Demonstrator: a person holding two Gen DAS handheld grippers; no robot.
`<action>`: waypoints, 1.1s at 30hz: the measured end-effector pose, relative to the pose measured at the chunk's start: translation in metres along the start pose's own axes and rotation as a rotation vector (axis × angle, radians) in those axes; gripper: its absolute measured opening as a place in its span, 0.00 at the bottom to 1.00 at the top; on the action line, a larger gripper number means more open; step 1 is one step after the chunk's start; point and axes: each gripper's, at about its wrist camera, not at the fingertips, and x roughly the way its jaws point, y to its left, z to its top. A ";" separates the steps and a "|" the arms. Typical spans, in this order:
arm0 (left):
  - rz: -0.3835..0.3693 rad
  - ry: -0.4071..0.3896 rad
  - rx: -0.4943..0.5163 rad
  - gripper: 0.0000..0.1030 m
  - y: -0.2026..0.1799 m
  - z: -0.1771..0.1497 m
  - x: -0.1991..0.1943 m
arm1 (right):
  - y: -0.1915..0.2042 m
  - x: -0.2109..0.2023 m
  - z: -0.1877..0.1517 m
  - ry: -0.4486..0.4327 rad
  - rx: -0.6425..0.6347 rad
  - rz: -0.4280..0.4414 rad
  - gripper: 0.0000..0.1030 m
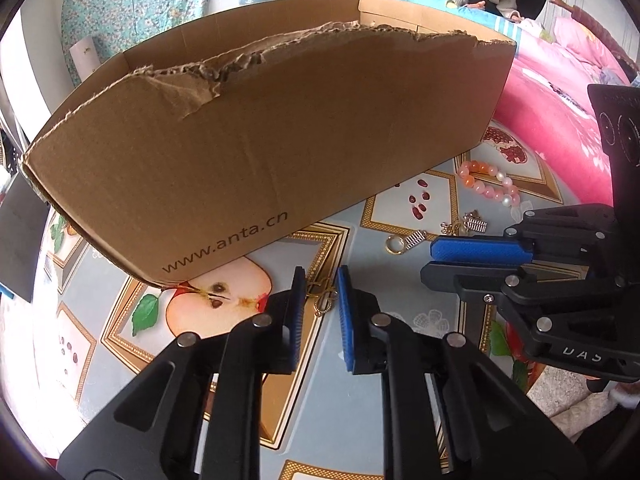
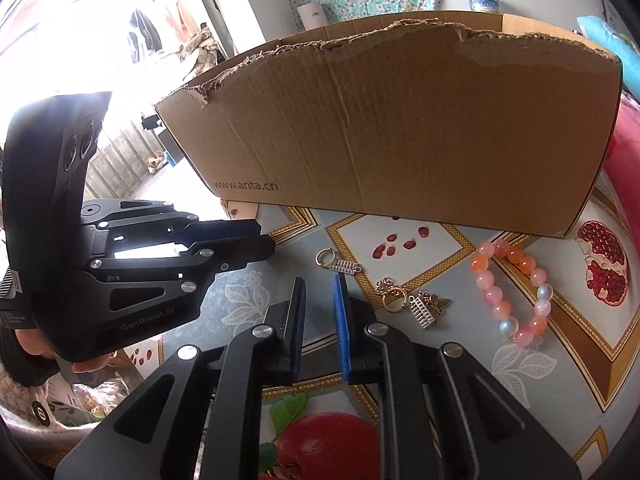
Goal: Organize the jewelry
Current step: 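Move the open right tool toward the small gold charms on the table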
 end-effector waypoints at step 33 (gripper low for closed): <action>-0.049 -0.046 -0.133 0.14 0.019 -0.009 -0.015 | 0.006 -0.015 -0.008 -0.001 -0.037 0.003 0.14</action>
